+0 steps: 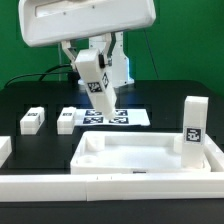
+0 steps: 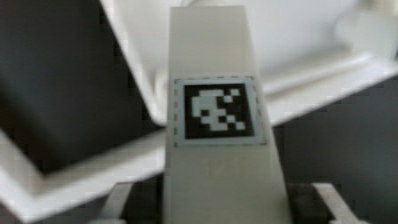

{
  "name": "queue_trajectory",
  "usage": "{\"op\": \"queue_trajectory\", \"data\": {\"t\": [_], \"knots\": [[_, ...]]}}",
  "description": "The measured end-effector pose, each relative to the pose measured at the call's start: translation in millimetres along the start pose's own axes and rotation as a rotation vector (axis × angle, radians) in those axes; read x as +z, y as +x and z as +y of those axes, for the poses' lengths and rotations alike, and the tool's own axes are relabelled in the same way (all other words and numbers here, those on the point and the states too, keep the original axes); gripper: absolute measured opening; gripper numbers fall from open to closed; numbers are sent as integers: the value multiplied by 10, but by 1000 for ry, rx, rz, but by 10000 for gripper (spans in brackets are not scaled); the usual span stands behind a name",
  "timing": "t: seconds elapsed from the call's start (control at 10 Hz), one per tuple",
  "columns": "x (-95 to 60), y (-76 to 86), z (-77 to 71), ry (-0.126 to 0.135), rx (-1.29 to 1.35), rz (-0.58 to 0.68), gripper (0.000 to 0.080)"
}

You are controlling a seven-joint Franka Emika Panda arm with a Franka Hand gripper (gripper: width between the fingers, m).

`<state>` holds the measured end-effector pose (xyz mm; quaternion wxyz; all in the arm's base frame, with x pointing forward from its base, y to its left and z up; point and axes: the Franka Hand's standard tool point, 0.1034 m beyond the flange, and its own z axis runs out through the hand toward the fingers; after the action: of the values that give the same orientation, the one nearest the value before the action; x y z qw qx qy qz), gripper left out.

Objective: Assemble desk

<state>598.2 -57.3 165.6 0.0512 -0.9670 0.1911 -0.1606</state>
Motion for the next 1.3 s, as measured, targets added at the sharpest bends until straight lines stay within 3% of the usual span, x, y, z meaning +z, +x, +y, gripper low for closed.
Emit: {"op": "queue_trajectory", "data": {"t": [0.2,0.5,0.7,0.8,1.3], "knots": [[16,75,-174,-18,-38,215,290],[34,88,-150,-40,-66,397,290],[178,18,-31,-71,-110,349,290],[144,86,-24,-71,-106,360,290],[237,27,56,-79,-96,326,290]]}}
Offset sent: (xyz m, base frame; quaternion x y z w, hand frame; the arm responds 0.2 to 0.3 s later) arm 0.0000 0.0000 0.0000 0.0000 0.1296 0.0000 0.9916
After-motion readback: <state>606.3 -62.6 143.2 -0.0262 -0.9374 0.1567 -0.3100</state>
